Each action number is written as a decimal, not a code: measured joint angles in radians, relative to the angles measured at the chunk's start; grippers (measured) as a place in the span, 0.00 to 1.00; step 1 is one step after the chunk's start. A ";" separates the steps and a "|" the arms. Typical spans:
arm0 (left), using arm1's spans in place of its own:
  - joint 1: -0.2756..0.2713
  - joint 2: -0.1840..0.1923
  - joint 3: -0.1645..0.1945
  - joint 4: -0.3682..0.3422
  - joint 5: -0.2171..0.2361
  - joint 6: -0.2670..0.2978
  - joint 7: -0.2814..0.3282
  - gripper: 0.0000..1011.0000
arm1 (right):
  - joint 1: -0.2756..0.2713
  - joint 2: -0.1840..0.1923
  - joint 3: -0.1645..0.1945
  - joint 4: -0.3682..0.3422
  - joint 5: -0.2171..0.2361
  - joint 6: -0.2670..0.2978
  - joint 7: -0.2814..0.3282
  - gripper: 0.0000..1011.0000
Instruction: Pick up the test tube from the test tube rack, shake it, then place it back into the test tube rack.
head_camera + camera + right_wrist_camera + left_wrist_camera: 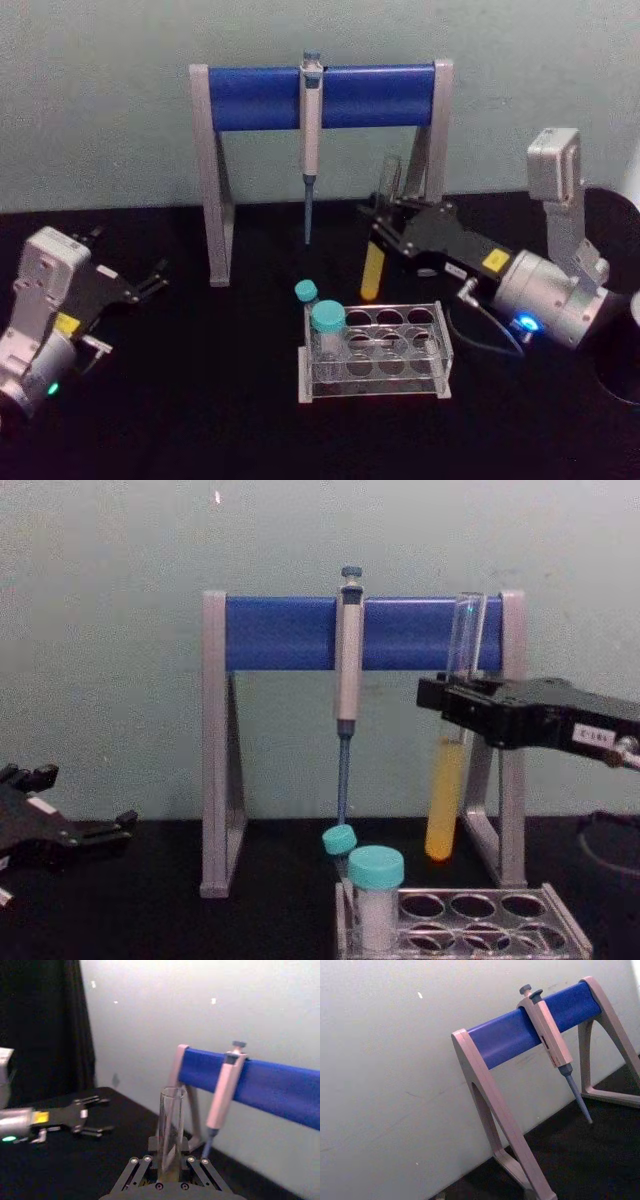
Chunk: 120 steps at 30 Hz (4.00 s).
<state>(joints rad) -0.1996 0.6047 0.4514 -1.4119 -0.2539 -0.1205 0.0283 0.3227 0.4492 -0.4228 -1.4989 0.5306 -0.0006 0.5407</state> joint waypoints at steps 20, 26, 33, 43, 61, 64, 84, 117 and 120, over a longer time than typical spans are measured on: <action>0.000 0.000 0.000 0.000 0.000 0.000 0.000 1.00 | -0.023 -0.013 0.054 -0.013 -0.084 0.017 -0.130 0.23; 0.000 0.000 0.000 0.000 0.000 0.000 0.000 1.00 | -0.059 0.025 0.067 -0.070 -0.101 0.062 -0.130 0.23; 0.000 0.000 0.000 0.000 0.000 0.000 0.000 1.00 | -0.095 0.077 0.060 -0.141 -0.072 0.117 -0.066 0.23; 0.000 0.000 0.000 0.000 0.000 0.000 0.000 1.00 | -0.055 0.056 0.012 -0.098 0.001 0.089 0.017 0.23; 0.000 0.000 0.000 0.000 0.000 0.000 0.000 1.00 | 0.031 -0.032 0.013 0.049 -0.050 -0.027 -0.076 0.23; 0.000 0.000 0.000 0.000 0.000 0.000 0.000 1.00 | 0.026 -0.032 0.022 0.046 -0.056 -0.025 -0.083 0.23; 0.000 0.000 0.000 0.000 0.000 0.000 0.000 1.00 | -0.051 0.007 0.075 -0.049 -0.083 0.026 -0.123 0.23; 0.000 0.000 0.000 0.000 0.000 0.000 0.000 1.00 | 0.052 -0.047 0.001 0.066 -0.021 -0.001 -0.047 0.23; 0.000 0.000 0.000 0.000 0.000 0.000 0.000 1.00 | 0.054 -0.047 0.008 0.071 -0.026 -0.001 -0.060 0.23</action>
<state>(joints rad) -0.1995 0.6047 0.4514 -1.4120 -0.2539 -0.1206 0.0282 0.3764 0.4021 -0.4151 -1.4277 0.5042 -0.0011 0.4811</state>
